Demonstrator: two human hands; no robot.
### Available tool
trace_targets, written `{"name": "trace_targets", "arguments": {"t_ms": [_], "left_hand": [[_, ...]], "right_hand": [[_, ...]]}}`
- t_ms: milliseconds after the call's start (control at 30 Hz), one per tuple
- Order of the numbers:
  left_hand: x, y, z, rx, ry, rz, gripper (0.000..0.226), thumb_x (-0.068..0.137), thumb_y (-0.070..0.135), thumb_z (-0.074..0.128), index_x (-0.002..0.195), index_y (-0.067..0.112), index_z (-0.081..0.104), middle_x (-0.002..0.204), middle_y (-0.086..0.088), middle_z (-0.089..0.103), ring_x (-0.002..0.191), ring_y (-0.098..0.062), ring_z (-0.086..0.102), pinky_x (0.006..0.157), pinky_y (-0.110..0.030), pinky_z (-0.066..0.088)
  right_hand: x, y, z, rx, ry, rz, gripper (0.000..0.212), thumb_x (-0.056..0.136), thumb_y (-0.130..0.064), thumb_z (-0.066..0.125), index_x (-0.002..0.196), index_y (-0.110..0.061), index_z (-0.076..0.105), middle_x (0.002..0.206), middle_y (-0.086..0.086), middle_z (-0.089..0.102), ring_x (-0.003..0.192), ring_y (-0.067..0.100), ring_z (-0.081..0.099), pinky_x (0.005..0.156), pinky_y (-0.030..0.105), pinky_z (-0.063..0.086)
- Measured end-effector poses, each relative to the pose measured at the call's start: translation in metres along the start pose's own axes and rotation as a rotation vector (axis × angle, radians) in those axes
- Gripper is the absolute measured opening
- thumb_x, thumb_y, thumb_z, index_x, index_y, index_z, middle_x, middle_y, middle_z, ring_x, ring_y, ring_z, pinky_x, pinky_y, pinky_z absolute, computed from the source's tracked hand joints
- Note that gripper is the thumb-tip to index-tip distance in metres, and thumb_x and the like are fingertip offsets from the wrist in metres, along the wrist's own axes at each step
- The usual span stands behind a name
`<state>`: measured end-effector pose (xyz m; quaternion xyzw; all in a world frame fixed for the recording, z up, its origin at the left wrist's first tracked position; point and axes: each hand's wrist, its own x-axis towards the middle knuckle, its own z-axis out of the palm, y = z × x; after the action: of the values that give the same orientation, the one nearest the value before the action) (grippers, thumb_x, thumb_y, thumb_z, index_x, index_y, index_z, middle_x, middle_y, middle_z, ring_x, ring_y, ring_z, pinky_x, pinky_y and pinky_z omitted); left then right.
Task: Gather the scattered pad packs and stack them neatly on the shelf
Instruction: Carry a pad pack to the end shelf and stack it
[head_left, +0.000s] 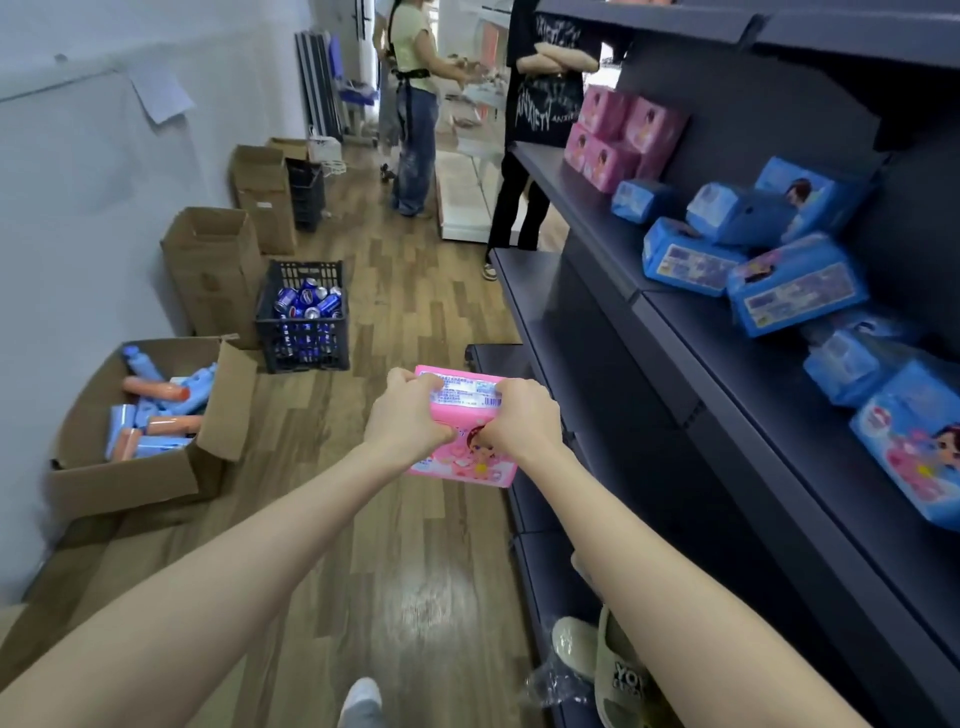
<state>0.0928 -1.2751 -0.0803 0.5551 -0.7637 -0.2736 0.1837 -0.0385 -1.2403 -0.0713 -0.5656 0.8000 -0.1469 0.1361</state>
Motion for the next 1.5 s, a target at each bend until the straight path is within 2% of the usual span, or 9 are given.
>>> {"name": "trace_targets", "arguments": {"t_ms": [100, 267, 400, 500, 633, 867, 1033, 1133, 1500], "left_hand": [[0.053, -0.009, -0.014, 0.003, 0.000, 0.031, 0.063, 0.074, 0.017, 0.072, 0.132, 0.014, 0.047, 0.126, -0.007, 0.037, 0.100, -0.028, 0.056, 0.080, -0.028, 0.041], [0.134, -0.027, -0.044, 0.026, -0.008, 0.060, 0.065, 0.074, 0.019, 0.072, 0.133, 0.014, 0.047, 0.128, -0.008, 0.037, 0.105, -0.030, 0.056, 0.087, -0.031, 0.042], [0.182, -0.037, -0.065, 0.035, -0.003, 0.085, 0.061, 0.075, 0.017, 0.071, 0.131, 0.013, 0.048, 0.127, -0.009, 0.038, 0.101, -0.030, 0.056, 0.080, -0.030, 0.042], [0.210, -0.044, -0.074, 0.030, -0.003, 0.092, 0.057, 0.074, 0.016, 0.071, 0.127, 0.012, 0.051, 0.125, -0.009, 0.039, 0.099, -0.031, 0.056, 0.082, -0.031, 0.043], [0.243, -0.051, -0.079, 0.018, -0.005, 0.082, 0.059, 0.073, 0.016, 0.073, 0.128, 0.013, 0.051, 0.125, -0.008, 0.039, 0.099, -0.031, 0.056, 0.083, -0.032, 0.044], [0.307, -0.051, -0.076, 0.015, -0.001, 0.074, 0.063, 0.073, 0.016, 0.073, 0.131, 0.012, 0.049, 0.126, -0.008, 0.039, 0.101, -0.029, 0.056, 0.082, -0.032, 0.043], [0.375, -0.039, -0.068, 0.039, 0.010, 0.073, 0.063, 0.073, 0.016, 0.073, 0.132, 0.011, 0.049, 0.126, -0.009, 0.039, 0.101, -0.028, 0.055, 0.080, -0.030, 0.042], [0.422, -0.026, -0.061, 0.039, 0.019, 0.068, 0.066, 0.074, 0.017, 0.074, 0.133, 0.012, 0.047, 0.126, -0.008, 0.039, 0.101, -0.027, 0.055, 0.075, -0.026, 0.039], [0.563, 0.012, -0.048, 0.014, 0.056, 0.037, 0.066, 0.074, 0.016, 0.074, 0.134, 0.012, 0.046, 0.126, -0.009, 0.039, 0.103, -0.025, 0.053, 0.075, -0.024, 0.038]], "right_hand": [[0.050, -0.017, -0.001, 0.014, 0.013, 0.009, 0.035, 0.076, -0.018, 0.071, 0.106, -0.011, 0.057, 0.108, 0.008, 0.057, 0.097, 0.022, 0.060, 0.064, 0.024, 0.040], [0.125, -0.054, -0.002, 0.004, 0.034, 0.040, 0.032, 0.074, -0.017, 0.070, 0.104, -0.011, 0.058, 0.109, 0.009, 0.057, 0.096, 0.024, 0.059, 0.064, 0.025, 0.038], [0.169, -0.077, -0.001, 0.021, 0.056, 0.032, 0.027, 0.073, -0.016, 0.072, 0.095, -0.010, 0.057, 0.102, 0.008, 0.059, 0.084, 0.021, 0.055, 0.048, 0.020, 0.029], [0.196, -0.088, 0.000, 0.025, 0.065, 0.031, 0.032, 0.073, -0.017, 0.074, 0.100, -0.009, 0.059, 0.101, 0.007, 0.059, 0.092, 0.022, 0.059, 0.046, 0.018, 0.027], [0.233, -0.095, 0.004, 0.014, 0.063, 0.026, 0.037, 0.074, -0.020, 0.075, 0.105, -0.009, 0.059, 0.105, 0.007, 0.058, 0.096, 0.022, 0.060, 0.056, 0.022, 0.038], [0.302, -0.092, 0.008, 0.013, 0.057, 0.020, 0.035, 0.073, -0.019, 0.074, 0.103, -0.009, 0.059, 0.104, 0.008, 0.060, 0.094, 0.023, 0.062, 0.065, 0.028, 0.047], [0.373, -0.080, 0.002, 0.031, 0.049, 0.002, 0.035, 0.073, -0.020, 0.075, 0.103, -0.010, 0.059, 0.105, 0.007, 0.058, 0.095, 0.022, 0.061, 0.059, 0.025, 0.041], [0.422, -0.068, -0.007, 0.049, 0.047, 0.003, 0.034, 0.073, -0.020, 0.076, 0.102, -0.010, 0.059, 0.103, 0.007, 0.059, 0.096, 0.021, 0.061, 0.063, 0.025, 0.045], [0.572, -0.045, -0.035, 0.000, 0.064, -0.031, 0.033, 0.074, -0.022, 0.074, 0.101, -0.009, 0.059, 0.104, 0.008, 0.059, 0.095, 0.023, 0.061, 0.061, 0.026, 0.038]]}}
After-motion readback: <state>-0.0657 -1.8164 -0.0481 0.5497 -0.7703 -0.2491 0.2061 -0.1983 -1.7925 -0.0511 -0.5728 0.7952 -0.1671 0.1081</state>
